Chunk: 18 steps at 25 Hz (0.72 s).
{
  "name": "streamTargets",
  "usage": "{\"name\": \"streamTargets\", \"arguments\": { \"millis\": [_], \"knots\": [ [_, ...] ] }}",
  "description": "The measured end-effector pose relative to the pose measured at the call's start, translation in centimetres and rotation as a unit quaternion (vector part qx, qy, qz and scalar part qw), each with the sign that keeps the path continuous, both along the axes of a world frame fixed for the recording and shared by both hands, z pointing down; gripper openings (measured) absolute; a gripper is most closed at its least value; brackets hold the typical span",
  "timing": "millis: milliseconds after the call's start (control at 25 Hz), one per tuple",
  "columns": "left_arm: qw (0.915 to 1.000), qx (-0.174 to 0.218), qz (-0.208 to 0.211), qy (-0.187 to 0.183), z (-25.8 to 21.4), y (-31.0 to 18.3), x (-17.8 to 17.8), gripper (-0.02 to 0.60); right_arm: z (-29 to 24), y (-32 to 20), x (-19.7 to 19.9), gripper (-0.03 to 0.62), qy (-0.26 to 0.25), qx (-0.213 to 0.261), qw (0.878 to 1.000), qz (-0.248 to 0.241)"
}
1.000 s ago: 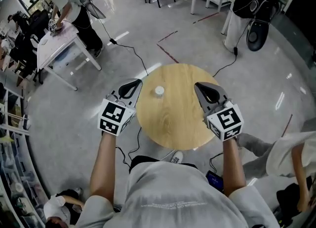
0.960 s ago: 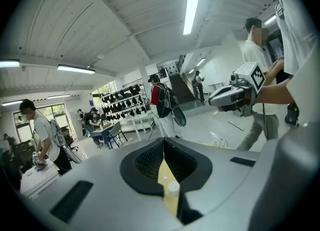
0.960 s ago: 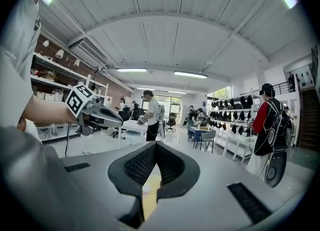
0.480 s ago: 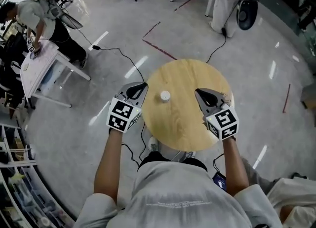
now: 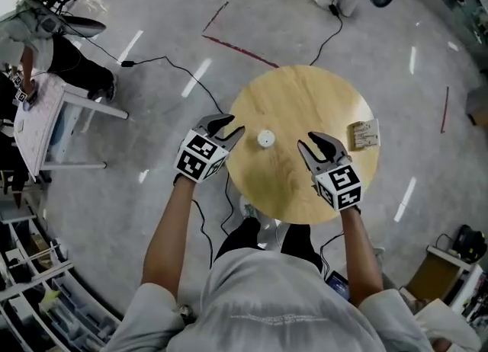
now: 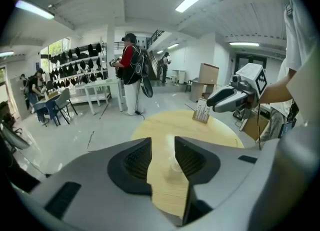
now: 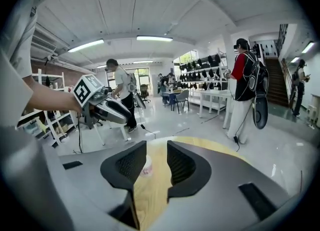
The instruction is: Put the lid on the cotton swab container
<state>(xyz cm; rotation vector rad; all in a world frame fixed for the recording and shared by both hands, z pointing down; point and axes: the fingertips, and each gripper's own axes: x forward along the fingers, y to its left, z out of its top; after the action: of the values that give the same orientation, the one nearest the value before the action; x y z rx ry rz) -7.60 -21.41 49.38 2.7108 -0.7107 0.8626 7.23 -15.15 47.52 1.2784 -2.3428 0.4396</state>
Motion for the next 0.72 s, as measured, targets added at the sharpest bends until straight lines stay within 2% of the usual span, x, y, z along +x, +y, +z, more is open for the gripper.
{"name": "streamTargets", "arguments": {
  "millis": [80,240,320,400,520,600,720],
  "knots": [
    [0.9996,-0.025,-0.003,0.012,1.7,-0.6,0.4,0.163,2.2,0.1,-0.4,0.181,-0.003,-0.017,1.0,-0.01],
    [0.9988,-0.049,-0.004,0.008,4.7,-1.1,1.4,0.184,6.9,0.2,-1.3,0.247,-0.023,-0.062,0.997,-0.031],
    [0.9962,-0.079,-0.016,0.033,5.8,-1.3,2.0,0.189,8.9,0.3,-2.1,0.273,-0.01,-0.074,0.996,-0.052],
    [0.9886,-0.127,-0.035,0.074,7.0,-1.6,2.6,0.189,10.5,0.4,-3.2,0.282,0.005,-0.081,0.994,-0.077],
    [0.9707,-0.195,-0.063,0.125,9.1,-2.4,3.0,0.201,12.6,0.1,-5.2,0.29,0.019,-0.087,0.99,-0.109],
    [0.9616,-0.217,-0.086,0.145,10.3,-2.9,2.6,0.201,13.8,-0.3,-6.5,0.296,0.023,-0.091,0.988,-0.121],
    [0.9566,-0.226,-0.097,0.156,11.4,-3.3,2.7,0.201,15.4,-1.2,-7.3,0.303,0.033,-0.092,0.987,-0.125]
  ]
}}
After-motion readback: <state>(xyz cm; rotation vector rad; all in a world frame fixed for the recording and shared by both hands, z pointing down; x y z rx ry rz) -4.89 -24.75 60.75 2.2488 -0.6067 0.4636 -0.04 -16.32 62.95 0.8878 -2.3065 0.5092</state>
